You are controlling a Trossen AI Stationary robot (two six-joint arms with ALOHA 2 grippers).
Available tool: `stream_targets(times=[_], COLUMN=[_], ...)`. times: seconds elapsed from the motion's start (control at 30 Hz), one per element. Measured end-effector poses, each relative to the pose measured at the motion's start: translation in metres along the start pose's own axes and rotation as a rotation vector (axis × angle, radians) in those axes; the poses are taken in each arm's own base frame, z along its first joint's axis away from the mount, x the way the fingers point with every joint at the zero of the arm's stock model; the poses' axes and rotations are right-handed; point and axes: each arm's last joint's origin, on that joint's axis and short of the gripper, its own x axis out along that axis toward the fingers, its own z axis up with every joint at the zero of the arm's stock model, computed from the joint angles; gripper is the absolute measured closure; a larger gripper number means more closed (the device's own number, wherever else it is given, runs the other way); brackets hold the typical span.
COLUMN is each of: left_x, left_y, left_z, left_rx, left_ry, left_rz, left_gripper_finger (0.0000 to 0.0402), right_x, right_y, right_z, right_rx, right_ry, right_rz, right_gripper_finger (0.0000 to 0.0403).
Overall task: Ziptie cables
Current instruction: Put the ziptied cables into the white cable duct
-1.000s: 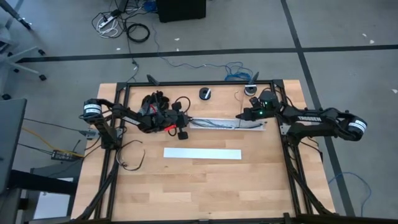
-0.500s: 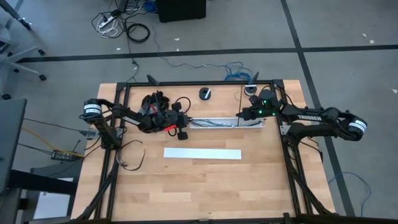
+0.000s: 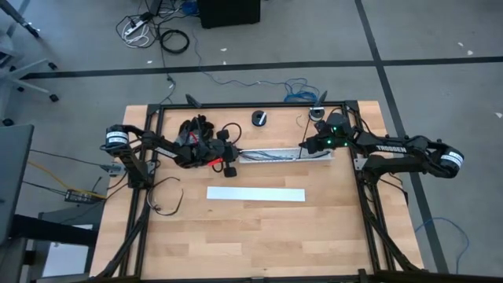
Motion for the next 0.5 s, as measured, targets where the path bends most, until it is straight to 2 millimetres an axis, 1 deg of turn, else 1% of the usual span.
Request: stream_targets(times=[0.3, 0.5], left_x=[0.0, 0.0001], left_y=[-0.0001, -0.0003], left_z=[-0.0002, -0.0009], left_rx=[-0.002, -0.006], left_ry=[0.001, 0.007], left_rz=[0.0, -0.002], left_gripper_finger=[0.0401, 0.0401], right_x=[0.0013, 0.0023], right_y=[0.0023, 0.0012], right_z=[-0.0036, -0.0099], right_rx=[0.004, 0.028], right_ry=[0.02, 0.049], right_rz=[-0.004, -0.071], right_gripper_finger=[0.0402, 0.0402])
